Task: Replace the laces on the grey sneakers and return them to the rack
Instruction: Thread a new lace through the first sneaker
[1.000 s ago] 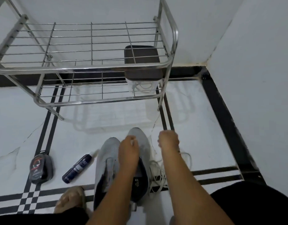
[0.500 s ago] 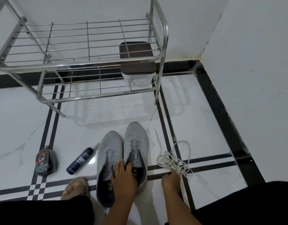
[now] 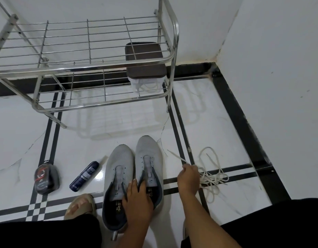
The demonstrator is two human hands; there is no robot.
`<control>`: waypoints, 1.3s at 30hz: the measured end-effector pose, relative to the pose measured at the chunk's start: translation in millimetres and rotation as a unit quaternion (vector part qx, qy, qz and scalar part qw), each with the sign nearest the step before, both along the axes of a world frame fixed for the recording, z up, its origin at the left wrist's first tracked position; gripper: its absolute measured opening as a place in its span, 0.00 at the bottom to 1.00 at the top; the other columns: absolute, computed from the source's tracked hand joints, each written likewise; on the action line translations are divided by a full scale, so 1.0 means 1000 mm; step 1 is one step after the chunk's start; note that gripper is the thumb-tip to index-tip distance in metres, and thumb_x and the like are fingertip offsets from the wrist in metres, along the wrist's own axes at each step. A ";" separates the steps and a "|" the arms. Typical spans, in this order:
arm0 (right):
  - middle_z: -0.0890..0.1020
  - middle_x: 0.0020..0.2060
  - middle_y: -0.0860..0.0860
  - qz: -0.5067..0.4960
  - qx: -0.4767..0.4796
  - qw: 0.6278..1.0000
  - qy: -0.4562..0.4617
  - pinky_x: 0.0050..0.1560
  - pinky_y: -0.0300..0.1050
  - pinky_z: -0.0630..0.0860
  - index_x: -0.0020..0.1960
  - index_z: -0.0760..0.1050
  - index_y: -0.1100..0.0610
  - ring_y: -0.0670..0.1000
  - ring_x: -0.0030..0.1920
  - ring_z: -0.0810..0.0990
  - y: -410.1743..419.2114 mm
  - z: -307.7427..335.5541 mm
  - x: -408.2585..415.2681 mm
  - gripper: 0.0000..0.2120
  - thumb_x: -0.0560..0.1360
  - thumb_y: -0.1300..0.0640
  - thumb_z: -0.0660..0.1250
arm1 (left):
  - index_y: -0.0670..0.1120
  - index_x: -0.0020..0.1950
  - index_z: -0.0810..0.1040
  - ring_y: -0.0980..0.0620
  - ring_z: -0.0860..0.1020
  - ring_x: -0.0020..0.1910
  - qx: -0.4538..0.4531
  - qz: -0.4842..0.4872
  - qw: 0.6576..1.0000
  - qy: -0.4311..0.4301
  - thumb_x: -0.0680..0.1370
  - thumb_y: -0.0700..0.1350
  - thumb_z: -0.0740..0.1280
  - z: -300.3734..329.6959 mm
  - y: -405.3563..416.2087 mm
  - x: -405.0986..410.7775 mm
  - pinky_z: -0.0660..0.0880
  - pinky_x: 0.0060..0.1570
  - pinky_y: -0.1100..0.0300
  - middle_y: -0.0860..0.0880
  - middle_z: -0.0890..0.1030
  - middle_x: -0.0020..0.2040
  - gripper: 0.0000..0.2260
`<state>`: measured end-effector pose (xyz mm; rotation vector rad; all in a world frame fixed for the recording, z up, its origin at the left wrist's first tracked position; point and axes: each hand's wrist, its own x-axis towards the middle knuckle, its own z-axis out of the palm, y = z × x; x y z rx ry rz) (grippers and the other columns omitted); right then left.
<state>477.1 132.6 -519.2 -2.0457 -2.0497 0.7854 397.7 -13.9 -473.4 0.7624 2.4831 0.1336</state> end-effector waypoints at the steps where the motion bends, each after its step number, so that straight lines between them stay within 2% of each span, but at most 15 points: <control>1: 0.76 0.58 0.54 0.024 0.005 1.000 -0.010 0.51 0.50 0.76 0.60 0.78 0.56 0.56 0.56 0.75 0.010 -0.002 -0.004 0.13 0.78 0.63 0.61 | 0.57 0.76 0.57 0.50 0.49 0.78 0.002 -0.001 1.000 0.001 0.80 0.49 0.57 0.000 -0.001 -0.001 0.55 0.73 0.47 0.50 0.54 0.78 0.24; 6: 0.71 0.65 0.55 0.169 -0.028 0.977 -0.125 0.58 0.51 0.72 0.69 0.67 0.55 0.57 0.62 0.71 0.051 -0.010 -0.019 0.21 0.77 0.64 0.60 | 0.57 0.75 0.58 0.50 0.49 0.78 -0.011 -0.012 1.000 0.000 0.81 0.50 0.57 -0.005 -0.004 -0.001 0.55 0.72 0.47 0.51 0.54 0.78 0.23; 8: 0.72 0.63 0.57 0.213 -0.020 0.964 -0.160 0.58 0.50 0.71 0.69 0.66 0.56 0.57 0.61 0.72 0.051 -0.018 -0.019 0.20 0.78 0.62 0.60 | 0.56 0.71 0.67 0.48 0.58 0.76 0.005 -0.008 1.000 0.010 0.78 0.50 0.62 -0.005 -0.006 -0.001 0.59 0.69 0.42 0.48 0.64 0.75 0.21; 10: 0.74 0.60 0.56 0.219 -0.007 0.959 -0.178 0.56 0.50 0.72 0.66 0.68 0.57 0.57 0.59 0.74 0.044 -0.025 -0.016 0.16 0.78 0.62 0.59 | 0.54 0.63 0.77 0.45 0.71 0.68 0.064 -0.009 0.997 0.052 0.74 0.50 0.65 -0.011 -0.012 0.000 0.62 0.62 0.38 0.47 0.77 0.65 0.17; 12: 0.78 0.55 0.56 0.203 -0.025 0.964 -0.172 0.53 0.49 0.76 0.61 0.70 0.59 0.56 0.56 0.77 0.035 -0.029 -0.012 0.13 0.76 0.64 0.61 | 0.54 0.62 0.77 0.45 0.73 0.67 0.089 -0.018 0.992 0.084 0.75 0.52 0.58 -0.010 -0.016 0.001 0.60 0.60 0.40 0.48 0.78 0.63 0.18; 14: 0.79 0.51 0.57 0.133 -0.064 0.983 -0.109 0.47 0.49 0.77 0.57 0.70 0.61 0.57 0.52 0.79 0.029 -0.026 -0.012 0.12 0.74 0.65 0.63 | 0.52 0.65 0.75 0.46 0.69 0.69 0.106 0.004 0.990 0.096 0.77 0.53 0.53 -0.008 -0.017 0.000 0.63 0.61 0.41 0.48 0.75 0.66 0.20; 16: 0.78 0.47 0.58 0.025 -0.095 0.995 0.006 0.43 0.47 0.76 0.54 0.69 0.63 0.58 0.47 0.79 0.028 -0.012 -0.021 0.09 0.74 0.67 0.62 | 0.48 0.66 0.74 0.45 0.68 0.69 0.115 0.052 0.988 0.086 0.77 0.53 0.53 -0.009 -0.015 -0.002 0.69 0.58 0.40 0.46 0.75 0.66 0.21; 19: 0.78 0.46 0.58 -0.070 -0.092 0.983 0.146 0.41 0.46 0.73 0.56 0.69 0.63 0.57 0.43 0.77 0.025 0.034 -0.040 0.10 0.76 0.67 0.57 | 0.45 0.66 0.74 0.41 0.70 0.69 0.109 0.102 0.988 0.048 0.79 0.52 0.52 -0.004 -0.017 -0.004 0.71 0.56 0.40 0.43 0.74 0.68 0.22; 21: 0.80 0.48 0.58 -0.101 -0.069 0.972 0.201 0.42 0.48 0.75 0.59 0.71 0.61 0.57 0.44 0.78 0.026 0.066 -0.047 0.11 0.78 0.63 0.56 | 0.44 0.71 0.69 0.41 0.65 0.72 0.111 0.131 0.985 0.009 0.81 0.49 0.55 0.002 -0.018 -0.002 0.69 0.61 0.42 0.44 0.66 0.74 0.20; 24: 0.82 0.49 0.55 -0.090 0.007 0.964 0.252 0.47 0.46 0.74 0.56 0.78 0.59 0.55 0.48 0.79 0.027 0.116 -0.044 0.12 0.80 0.57 0.58 | 0.43 0.75 0.59 0.40 0.67 0.69 0.117 0.153 0.981 -0.033 0.81 0.45 0.58 0.015 -0.025 0.005 0.70 0.62 0.46 0.42 0.59 0.76 0.23; 27: 0.82 0.44 0.52 -0.044 0.045 0.951 0.303 0.48 0.43 0.72 0.54 0.81 0.58 0.51 0.46 0.77 0.015 0.171 -0.038 0.14 0.81 0.53 0.59 | 0.45 0.78 0.51 0.42 0.67 0.69 0.081 0.138 0.983 -0.090 0.80 0.46 0.58 0.032 -0.038 0.014 0.67 0.63 0.49 0.43 0.61 0.74 0.29; 31: 0.82 0.44 0.50 0.013 0.028 0.942 0.334 0.47 0.52 0.79 0.48 0.77 0.52 0.52 0.45 0.80 -0.020 0.205 -0.038 0.09 0.79 0.60 0.58 | 0.45 0.73 0.60 0.41 0.70 0.66 -0.020 0.047 0.992 -0.118 0.80 0.48 0.56 0.047 -0.059 0.020 0.68 0.63 0.51 0.41 0.67 0.69 0.22; 34: 0.81 0.44 0.48 0.029 -0.009 0.945 0.324 0.40 0.42 0.74 0.51 0.78 0.54 0.47 0.39 0.77 -0.050 0.203 -0.035 0.09 0.78 0.61 0.59 | 0.45 0.70 0.67 0.43 0.71 0.65 -0.031 0.034 0.985 -0.169 0.81 0.48 0.54 0.048 -0.071 0.022 0.69 0.63 0.52 0.42 0.70 0.68 0.18; 37: 0.82 0.42 0.49 0.023 -0.067 0.938 0.340 0.43 0.43 0.73 0.50 0.81 0.56 0.49 0.40 0.77 -0.073 0.183 -0.032 0.07 0.77 0.56 0.65 | 0.43 0.72 0.65 0.44 0.70 0.67 -0.039 0.055 0.970 -0.234 0.81 0.44 0.53 0.053 -0.077 0.027 0.67 0.65 0.55 0.41 0.69 0.70 0.19; 39: 0.81 0.37 0.49 0.012 -0.108 0.940 0.325 0.41 0.46 0.75 0.45 0.81 0.55 0.50 0.37 0.75 -0.086 0.164 -0.031 0.06 0.76 0.57 0.66 | 0.40 0.74 0.62 0.45 0.67 0.70 -0.051 0.089 0.958 -0.266 0.83 0.43 0.52 0.057 -0.078 0.026 0.64 0.68 0.56 0.42 0.66 0.73 0.20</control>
